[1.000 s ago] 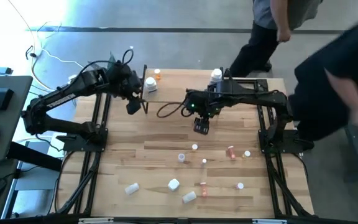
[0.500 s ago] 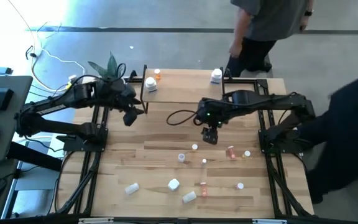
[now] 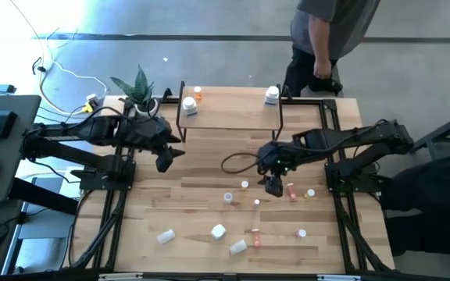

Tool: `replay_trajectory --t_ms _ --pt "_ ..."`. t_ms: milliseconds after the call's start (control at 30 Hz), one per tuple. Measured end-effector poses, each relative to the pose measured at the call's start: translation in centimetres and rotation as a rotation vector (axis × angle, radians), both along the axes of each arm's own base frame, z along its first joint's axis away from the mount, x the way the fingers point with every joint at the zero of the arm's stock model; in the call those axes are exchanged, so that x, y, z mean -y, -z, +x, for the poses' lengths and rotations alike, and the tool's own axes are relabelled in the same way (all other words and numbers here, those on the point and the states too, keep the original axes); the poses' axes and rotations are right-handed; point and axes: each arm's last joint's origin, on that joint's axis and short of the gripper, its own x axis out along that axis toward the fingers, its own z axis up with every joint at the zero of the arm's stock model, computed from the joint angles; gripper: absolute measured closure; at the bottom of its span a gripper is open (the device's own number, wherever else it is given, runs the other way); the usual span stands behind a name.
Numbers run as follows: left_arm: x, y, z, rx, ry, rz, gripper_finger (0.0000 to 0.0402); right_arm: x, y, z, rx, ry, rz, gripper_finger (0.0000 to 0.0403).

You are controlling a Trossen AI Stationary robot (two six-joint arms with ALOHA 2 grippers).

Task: Pick and place medicine bottles onto shelf by color
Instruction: Put the right white pill bottle on the shelf

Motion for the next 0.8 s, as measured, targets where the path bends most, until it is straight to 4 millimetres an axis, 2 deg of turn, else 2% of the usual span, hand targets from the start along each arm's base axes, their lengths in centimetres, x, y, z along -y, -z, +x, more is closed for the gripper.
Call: replay_trajectory --t_ms 433,800 --pt "3.3 -0.1 0.1 0.033 -0.006 -0.024 0.0165 -2.8 3.9 0.1 0.019 -0.095 0.004 0.0165" --pt "4.7 -0.1 0.0 0.049 -0.018 0.005 0.0165 -4.4 7.2 -0.3 0.051 -0.115 -0.012 0.0165"
